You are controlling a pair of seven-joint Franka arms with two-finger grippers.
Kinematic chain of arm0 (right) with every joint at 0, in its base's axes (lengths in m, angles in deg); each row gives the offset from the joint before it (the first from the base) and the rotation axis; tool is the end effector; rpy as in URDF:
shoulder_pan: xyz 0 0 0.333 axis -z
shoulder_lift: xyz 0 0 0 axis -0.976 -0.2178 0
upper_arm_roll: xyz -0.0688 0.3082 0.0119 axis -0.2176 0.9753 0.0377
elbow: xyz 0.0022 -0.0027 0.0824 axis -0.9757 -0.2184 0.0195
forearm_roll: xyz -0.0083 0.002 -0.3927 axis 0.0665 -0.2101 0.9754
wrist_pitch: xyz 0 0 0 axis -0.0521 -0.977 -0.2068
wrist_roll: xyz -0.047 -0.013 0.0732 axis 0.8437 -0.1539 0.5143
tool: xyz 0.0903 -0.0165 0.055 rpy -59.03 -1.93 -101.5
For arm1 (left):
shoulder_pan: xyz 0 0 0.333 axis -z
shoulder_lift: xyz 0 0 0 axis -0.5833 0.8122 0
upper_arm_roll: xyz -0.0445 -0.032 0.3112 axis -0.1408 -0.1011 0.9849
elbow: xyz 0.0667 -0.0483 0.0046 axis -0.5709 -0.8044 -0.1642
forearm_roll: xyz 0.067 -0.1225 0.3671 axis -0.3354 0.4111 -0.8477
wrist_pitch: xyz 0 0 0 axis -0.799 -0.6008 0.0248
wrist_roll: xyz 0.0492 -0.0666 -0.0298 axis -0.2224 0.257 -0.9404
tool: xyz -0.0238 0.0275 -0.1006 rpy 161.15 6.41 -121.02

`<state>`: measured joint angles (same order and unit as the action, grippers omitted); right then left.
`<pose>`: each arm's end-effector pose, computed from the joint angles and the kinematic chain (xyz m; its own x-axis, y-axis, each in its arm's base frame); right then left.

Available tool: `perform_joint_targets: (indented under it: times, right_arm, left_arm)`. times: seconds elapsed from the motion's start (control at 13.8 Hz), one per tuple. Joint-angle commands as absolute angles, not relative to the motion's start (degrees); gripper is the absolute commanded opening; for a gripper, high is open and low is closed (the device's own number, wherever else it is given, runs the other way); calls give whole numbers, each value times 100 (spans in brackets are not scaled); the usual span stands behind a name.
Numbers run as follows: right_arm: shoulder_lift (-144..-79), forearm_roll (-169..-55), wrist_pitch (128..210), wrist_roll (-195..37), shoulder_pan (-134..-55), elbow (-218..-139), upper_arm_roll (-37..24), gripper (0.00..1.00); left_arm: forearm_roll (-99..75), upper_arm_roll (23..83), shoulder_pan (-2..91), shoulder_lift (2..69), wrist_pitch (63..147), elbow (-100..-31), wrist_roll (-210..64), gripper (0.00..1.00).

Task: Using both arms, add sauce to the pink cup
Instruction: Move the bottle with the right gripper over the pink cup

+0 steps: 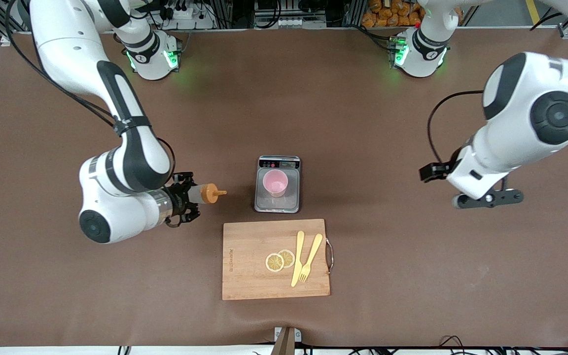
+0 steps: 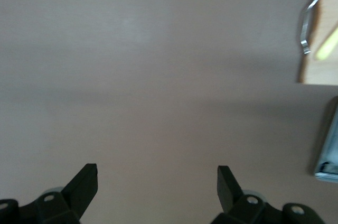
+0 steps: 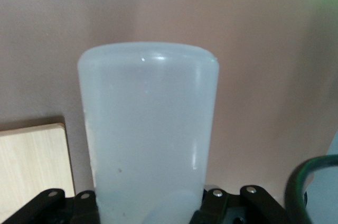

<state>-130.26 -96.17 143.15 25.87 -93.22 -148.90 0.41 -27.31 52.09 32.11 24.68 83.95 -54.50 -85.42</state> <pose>0.6622 0.2426 0.3195 -0.0092 -0.9588 -0.2838 -0.8919 -0.1205 0.4360 0.6098 -0.1380 0.5012 0.9947 0.0443 -0.0932 0.0386 -0.9973 -0.0622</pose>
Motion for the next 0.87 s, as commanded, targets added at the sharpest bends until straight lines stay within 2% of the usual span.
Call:
perform_joint_targets:
  times: [0.0, 0.15, 0.44, 0.8]
  right_arm:
    - [-12862, -9198, 14305, 3000, -9684, -14953, -6, 29]
    - [-12862, -8987, 14296, 3263, -9877, -14953, 3, 29]
    - [-12914, -8512, 14296, 3914, -10229, -14953, 3, 28]
    - [-12941, -8143, 14269, 4555, -10387, -14971, 3, 28]
  left_arm:
    - [-2616, 5995, 3680, 1615, 8379, -6154, -7880, 100]
    - [-2607, 6331, 3849, 1255, 8318, -6348, -7502, 100]
    - [-2337, 6560, 3894, 990, 7844, -6235, -7044, 100]
    - [-2141, 6613, 3867, 919, 7289, -5576, -7060, 100]
